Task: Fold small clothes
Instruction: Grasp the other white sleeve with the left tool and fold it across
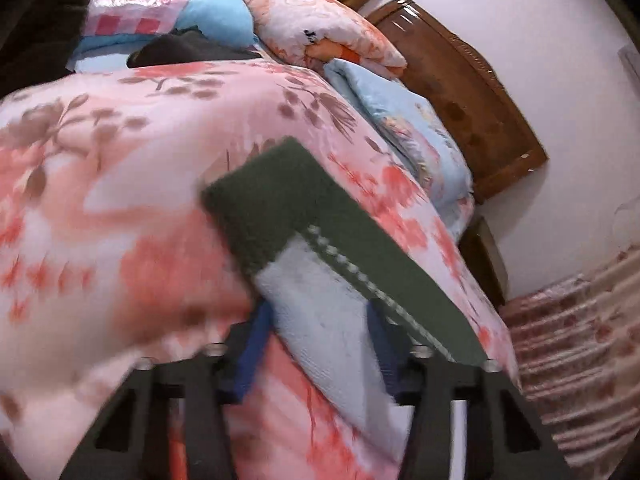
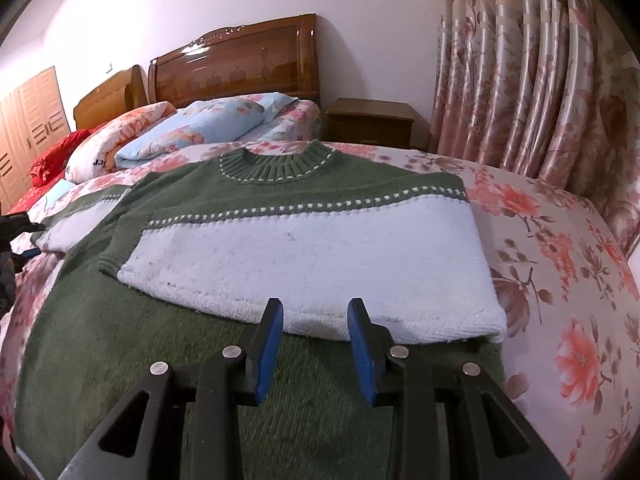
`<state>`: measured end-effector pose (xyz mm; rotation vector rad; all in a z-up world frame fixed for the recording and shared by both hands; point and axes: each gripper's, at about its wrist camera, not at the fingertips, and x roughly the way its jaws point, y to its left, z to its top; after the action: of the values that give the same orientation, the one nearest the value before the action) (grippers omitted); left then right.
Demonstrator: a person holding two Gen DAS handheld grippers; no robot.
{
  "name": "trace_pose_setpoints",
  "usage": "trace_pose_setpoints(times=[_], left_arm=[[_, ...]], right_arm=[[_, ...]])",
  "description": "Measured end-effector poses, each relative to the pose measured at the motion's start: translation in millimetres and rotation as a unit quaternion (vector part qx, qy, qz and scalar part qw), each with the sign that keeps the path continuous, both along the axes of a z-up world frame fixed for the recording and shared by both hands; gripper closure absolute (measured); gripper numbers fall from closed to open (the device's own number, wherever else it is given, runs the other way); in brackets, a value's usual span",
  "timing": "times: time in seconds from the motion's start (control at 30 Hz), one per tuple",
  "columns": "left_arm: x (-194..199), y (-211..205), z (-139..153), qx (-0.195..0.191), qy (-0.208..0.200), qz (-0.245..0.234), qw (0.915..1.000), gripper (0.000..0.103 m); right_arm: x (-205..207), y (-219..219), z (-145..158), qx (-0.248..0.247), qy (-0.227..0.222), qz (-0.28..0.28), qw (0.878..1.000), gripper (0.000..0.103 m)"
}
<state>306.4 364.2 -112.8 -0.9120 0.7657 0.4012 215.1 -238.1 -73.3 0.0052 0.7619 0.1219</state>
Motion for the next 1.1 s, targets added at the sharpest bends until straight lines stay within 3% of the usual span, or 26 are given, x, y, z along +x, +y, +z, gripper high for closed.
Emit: trace_pose_setpoints(times=[0.03,0.1,0.17,0.2,0.3,0.43,0.47,0.57,0.67,0.73,0.87,0.93,1.03,1.1], left_arm=[[-1.6,5.8,-0.3,0.0,0.002,0.001,1.0,0.0],[-14.2,10.9,9.1,-0.008,-0.032,0.016,0.9993,0.0],[-28.6,-3.9,37.5,0.022,-0.076,0.018,0.9967,0.0],[-32.2,-22.8,62.0,0.049,-0.106,0.006,0.9932,0.0],[-38.5,-84.5,118.5,0.082,-0.18,-0.062,0.9783,0.0],[-42.6,-216.5,178.0,0.111,-0.26,-0.217,0.9343,0.0],[-41.2,-259.2,182.8,0.111,-0.265,-0.271,0.9186,0.0],[-34.8,-361.4,166.3,0.114,-0.238,-0.396,0.8795,0.0],[-49.3,-399.0,142.8,0.126,-0.238,-0.427,0.8633,0.0],[-61.4,-395.8,132.5,0.138,-0.231,-0.418,0.8676,0.0],[-76.7,-354.6,104.8,0.212,-0.153,-0.355,0.8973,0.0],[-82.0,-324.1,91.5,0.231,-0.113,-0.317,0.9128,0.0],[-72.1,-294.3,69.3,0.253,-0.047,-0.288,0.9226,0.0],[-67.1,-278.9,56.1,0.245,-0.023,-0.276,0.9294,0.0]], right_arm=[[1.0,0.1,0.5,0.0,0.0,0.0,1.0,0.069],[2.1,-1.7,0.2,-0.003,0.001,-0.003,1.0,0.069],[4.1,-6.0,-4.2,-0.001,0.011,-0.012,1.0,0.069],[5.2,-9.4,-5.8,0.007,0.017,-0.015,1.0,0.069],[4.3,-17.6,-4.6,0.028,0.012,-0.024,0.999,0.069],[0.5,-22.3,-2.1,0.04,0.001,-0.033,0.999,0.069],[-2.1,-25.5,-0.4,0.049,-0.007,-0.035,0.998,0.069],[-15.6,-39.9,6.7,0.073,-0.029,-0.057,0.995,0.069],[-35.4,-57.3,14.4,0.081,-0.035,-0.063,0.994,0.069],[-45.5,-67.1,18.8,0.082,-0.039,-0.066,0.994,0.069],[-54.1,-88.1,21.5,0.127,-0.031,-0.073,0.989,0.069],[-48.6,-86.8,18.6,0.156,-0.018,-0.063,0.986,0.069],[-27.2,-75.7,13.3,0.206,0.018,-0.034,0.978,0.069],[-6.0,-58.9,10.8,0.223,0.038,-0.012,0.974,0.069]])
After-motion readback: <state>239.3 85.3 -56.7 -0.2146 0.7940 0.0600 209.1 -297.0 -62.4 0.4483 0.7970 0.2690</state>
